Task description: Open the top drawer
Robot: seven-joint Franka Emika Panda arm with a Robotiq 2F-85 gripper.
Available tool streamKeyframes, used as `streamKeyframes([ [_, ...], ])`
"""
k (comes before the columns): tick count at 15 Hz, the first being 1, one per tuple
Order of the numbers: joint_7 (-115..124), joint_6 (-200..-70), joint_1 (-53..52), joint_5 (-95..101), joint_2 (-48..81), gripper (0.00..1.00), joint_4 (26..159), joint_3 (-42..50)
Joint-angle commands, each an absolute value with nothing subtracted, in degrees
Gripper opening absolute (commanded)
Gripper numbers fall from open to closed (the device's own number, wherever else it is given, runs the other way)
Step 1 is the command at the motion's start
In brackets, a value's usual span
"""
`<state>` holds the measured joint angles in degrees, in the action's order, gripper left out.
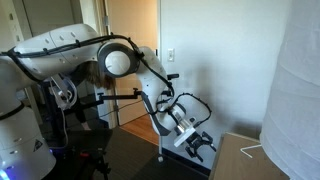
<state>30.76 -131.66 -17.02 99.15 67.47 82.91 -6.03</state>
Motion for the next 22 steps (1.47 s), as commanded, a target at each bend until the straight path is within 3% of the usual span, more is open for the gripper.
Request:
streamKeyframes([
  [1, 28.5, -130.6, -16.5, 98.2, 67.2, 1.0, 83.2, -6.7],
  [22, 18.8, -130.4, -16.9, 91.7, 69.5, 1.0, 76.4, -7.0],
])
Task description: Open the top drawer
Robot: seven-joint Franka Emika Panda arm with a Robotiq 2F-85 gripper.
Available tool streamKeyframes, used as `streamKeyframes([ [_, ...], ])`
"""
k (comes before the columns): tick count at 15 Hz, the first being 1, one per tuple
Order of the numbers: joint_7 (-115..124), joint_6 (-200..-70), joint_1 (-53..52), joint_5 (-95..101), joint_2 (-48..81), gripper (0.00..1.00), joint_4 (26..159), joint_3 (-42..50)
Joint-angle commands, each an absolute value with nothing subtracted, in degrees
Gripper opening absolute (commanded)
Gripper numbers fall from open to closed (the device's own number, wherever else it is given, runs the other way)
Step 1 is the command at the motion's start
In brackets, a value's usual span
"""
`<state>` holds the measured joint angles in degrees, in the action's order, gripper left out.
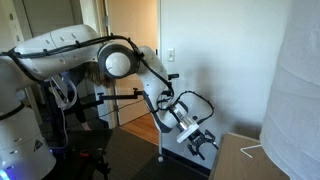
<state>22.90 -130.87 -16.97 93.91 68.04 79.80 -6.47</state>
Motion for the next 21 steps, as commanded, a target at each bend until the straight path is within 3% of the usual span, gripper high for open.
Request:
streamKeyframes([
  [1, 17.9, -130.5, -16.9, 91.0, 69.8, 1.0, 75.6, -7.0],
  [14, 2.7, -129.8, -18.0, 77.9, 77.4, 1.0, 63.3, -5.7],
  [21, 4.9, -130.1, -17.5, 79.2, 75.9, 1.0, 65.9, -6.2],
])
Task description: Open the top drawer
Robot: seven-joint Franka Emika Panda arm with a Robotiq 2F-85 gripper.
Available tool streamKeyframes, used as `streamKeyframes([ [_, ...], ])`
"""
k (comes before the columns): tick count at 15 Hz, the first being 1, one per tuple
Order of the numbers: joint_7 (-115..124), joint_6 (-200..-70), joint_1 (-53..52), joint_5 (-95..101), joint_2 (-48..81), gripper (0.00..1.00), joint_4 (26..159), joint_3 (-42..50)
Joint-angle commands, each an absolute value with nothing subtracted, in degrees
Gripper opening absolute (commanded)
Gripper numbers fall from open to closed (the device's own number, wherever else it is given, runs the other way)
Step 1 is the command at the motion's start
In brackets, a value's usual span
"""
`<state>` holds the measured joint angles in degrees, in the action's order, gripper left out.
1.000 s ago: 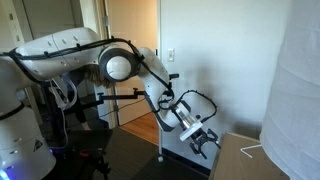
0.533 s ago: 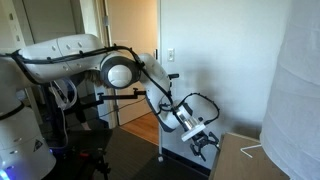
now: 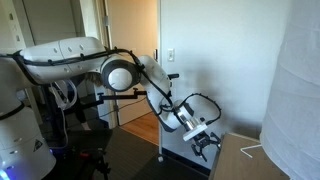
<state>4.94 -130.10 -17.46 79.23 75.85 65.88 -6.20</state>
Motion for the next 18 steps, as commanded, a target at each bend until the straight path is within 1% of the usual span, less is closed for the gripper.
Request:
streamKeyframes([
  [1, 4.9, -130.1, -17.5, 79.2, 75.9, 1.0, 65.9, -6.2],
  [18, 6.1, -130.3, -17.5, 79.4, 76.1, 1.0, 65.5, -6.1],
])
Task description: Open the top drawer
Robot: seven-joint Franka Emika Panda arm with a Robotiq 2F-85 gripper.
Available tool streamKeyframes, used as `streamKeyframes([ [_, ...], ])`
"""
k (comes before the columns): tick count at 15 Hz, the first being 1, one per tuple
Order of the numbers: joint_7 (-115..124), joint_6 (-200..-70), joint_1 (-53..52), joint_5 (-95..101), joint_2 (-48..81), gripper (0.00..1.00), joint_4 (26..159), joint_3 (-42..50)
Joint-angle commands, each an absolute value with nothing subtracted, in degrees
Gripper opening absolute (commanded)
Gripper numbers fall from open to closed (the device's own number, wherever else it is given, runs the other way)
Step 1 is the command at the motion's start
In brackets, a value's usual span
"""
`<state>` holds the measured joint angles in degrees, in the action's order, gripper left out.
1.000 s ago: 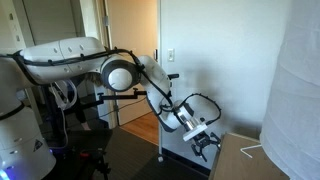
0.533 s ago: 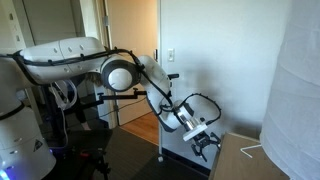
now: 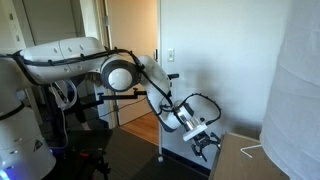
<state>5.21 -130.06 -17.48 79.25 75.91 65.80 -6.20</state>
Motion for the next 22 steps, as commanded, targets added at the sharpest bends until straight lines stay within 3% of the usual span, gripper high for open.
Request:
streamKeyframes([
  [1, 5.8, -130.3, -17.4, 79.2, 76.0, 1.0, 65.6, -6.2],
  [22, -21.5, -121.1, -19.6, 69.2, 74.4, 1.0, 65.3, -5.2],
])
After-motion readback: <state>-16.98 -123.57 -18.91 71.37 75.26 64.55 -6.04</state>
